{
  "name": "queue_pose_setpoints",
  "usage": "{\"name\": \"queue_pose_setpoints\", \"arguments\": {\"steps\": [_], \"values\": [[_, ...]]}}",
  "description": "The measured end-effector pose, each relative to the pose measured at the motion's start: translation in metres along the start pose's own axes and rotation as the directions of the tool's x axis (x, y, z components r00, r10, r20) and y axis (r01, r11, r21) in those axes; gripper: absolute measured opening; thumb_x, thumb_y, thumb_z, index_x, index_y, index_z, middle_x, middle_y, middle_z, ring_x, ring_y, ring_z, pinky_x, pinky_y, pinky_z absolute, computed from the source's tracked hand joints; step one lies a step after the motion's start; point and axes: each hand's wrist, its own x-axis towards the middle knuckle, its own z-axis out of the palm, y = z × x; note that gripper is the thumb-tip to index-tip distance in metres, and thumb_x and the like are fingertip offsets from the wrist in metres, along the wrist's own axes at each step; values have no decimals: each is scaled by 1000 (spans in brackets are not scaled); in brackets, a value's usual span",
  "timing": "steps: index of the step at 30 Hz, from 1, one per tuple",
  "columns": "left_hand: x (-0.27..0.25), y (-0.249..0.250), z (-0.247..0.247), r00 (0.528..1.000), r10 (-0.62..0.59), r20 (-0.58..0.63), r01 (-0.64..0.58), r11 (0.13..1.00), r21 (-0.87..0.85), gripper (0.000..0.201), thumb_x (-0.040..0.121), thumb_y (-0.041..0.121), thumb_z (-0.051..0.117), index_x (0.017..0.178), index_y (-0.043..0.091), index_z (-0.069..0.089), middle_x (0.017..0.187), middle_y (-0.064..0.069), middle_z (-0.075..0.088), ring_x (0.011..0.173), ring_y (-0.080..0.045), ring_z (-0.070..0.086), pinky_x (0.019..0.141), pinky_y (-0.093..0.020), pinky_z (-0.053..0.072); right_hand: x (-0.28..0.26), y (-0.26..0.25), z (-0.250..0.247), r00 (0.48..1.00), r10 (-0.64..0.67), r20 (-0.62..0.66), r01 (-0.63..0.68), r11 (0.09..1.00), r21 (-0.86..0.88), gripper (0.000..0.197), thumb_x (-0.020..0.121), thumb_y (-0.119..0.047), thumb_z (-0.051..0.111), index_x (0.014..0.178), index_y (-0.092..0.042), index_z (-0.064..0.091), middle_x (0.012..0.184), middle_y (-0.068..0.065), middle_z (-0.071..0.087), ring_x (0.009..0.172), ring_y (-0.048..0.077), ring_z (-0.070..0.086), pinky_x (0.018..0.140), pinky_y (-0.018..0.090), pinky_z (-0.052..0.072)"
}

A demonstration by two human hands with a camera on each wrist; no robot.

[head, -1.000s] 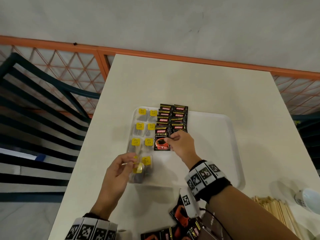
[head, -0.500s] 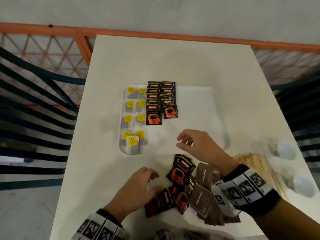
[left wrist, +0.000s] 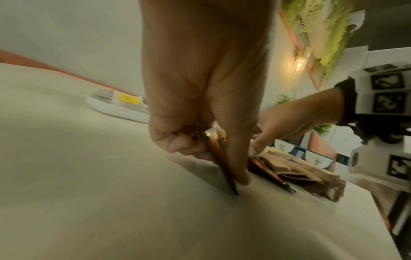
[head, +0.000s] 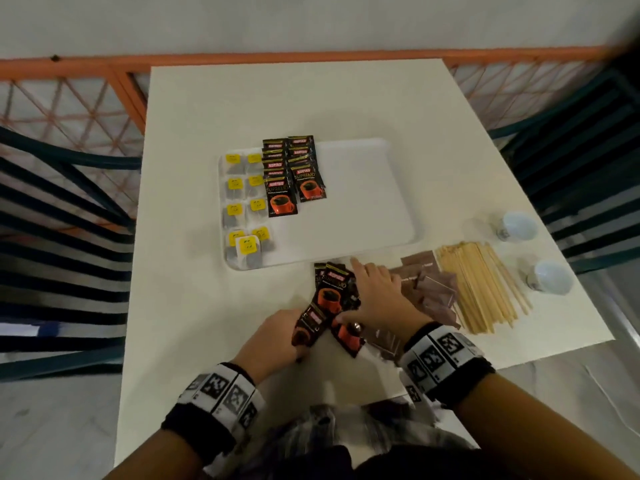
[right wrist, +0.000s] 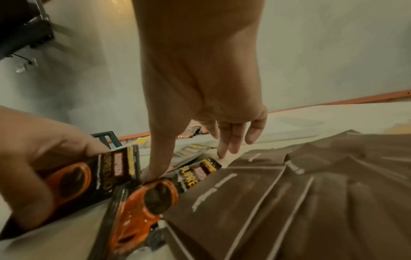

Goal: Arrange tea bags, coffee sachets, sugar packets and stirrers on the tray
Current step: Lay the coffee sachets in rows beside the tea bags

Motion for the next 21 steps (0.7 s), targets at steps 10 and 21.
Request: {"name": "queue_pose_setpoints", "arguments": {"steps": [10, 21], "values": [[19, -5, -15, 950, -203, -239, 99, 918, -383, 10, 93, 12, 49, 95, 12, 58, 104, -15, 60, 95, -23, 59, 81, -28, 47, -4, -3, 11, 989, -148, -17, 149, 987, 61, 105, 67, -64, 67, 146, -20, 13, 141, 6, 35, 133, 28, 30, 110, 49, 18], [43, 44, 10, 862, -379, -336, 308, 919, -247, 56, 77, 17, 70, 124, 11, 39, 121, -18, 40, 109, -36, 50, 96, -45, 43, -2, -1, 9, 990, -108, 95, 115, 991, -74, 77, 69, -51, 70, 128, -13, 37, 130, 8, 40, 124, 29, 35, 109, 52, 22]]}}
